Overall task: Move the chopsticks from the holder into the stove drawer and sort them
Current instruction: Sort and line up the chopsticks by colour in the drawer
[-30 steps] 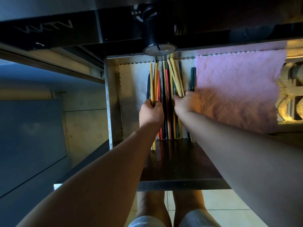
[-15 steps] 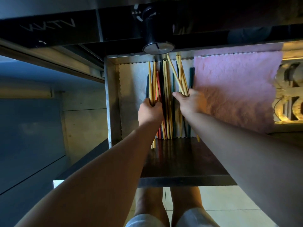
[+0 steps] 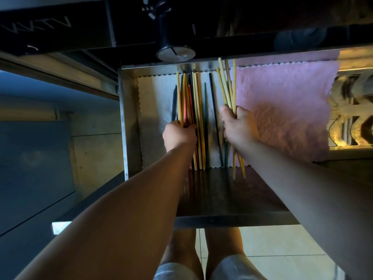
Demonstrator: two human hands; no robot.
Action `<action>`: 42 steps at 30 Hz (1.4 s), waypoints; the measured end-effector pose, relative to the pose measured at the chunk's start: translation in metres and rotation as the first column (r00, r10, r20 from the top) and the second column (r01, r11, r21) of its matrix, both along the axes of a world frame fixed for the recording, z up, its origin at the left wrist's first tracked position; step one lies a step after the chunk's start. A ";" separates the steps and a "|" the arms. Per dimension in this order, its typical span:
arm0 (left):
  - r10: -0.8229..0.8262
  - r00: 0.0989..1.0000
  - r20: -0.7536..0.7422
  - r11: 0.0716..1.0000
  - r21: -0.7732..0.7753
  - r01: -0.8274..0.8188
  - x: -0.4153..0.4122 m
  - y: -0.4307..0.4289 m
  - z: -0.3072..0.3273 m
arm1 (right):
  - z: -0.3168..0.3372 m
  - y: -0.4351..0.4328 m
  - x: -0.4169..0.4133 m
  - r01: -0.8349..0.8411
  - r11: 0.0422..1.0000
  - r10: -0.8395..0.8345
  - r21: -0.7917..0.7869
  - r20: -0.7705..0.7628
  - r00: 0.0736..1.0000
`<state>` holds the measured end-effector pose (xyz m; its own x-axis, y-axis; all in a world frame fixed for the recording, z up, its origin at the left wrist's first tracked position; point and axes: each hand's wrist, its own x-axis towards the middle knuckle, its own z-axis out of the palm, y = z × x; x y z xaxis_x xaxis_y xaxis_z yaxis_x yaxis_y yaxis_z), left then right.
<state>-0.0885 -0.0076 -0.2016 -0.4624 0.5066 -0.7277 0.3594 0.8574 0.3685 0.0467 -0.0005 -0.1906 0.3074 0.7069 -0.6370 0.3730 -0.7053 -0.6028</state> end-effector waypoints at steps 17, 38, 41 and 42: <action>-0.105 0.994 -0.019 0.994 -0.020 0.105 -0.004 -0.002 0.000 | -0.022 -0.001 -0.025 0.014 0.994 -0.009 -0.110 0.044 0.999; -0.087 0.996 0.031 0.995 -0.048 0.088 -0.017 -0.003 0.000 | -0.017 -0.004 -0.045 -0.088 0.994 0.100 -0.059 0.251 0.963; -0.089 0.995 0.035 0.995 -0.050 0.091 -0.013 -0.005 -0.001 | -0.016 -0.004 -0.044 -0.082 0.994 0.098 -0.072 0.251 0.963; -0.097 0.995 0.035 0.994 -0.050 0.099 -0.011 -0.005 -0.001 | -0.015 -0.004 -0.043 -0.081 0.994 0.096 -0.070 0.254 0.962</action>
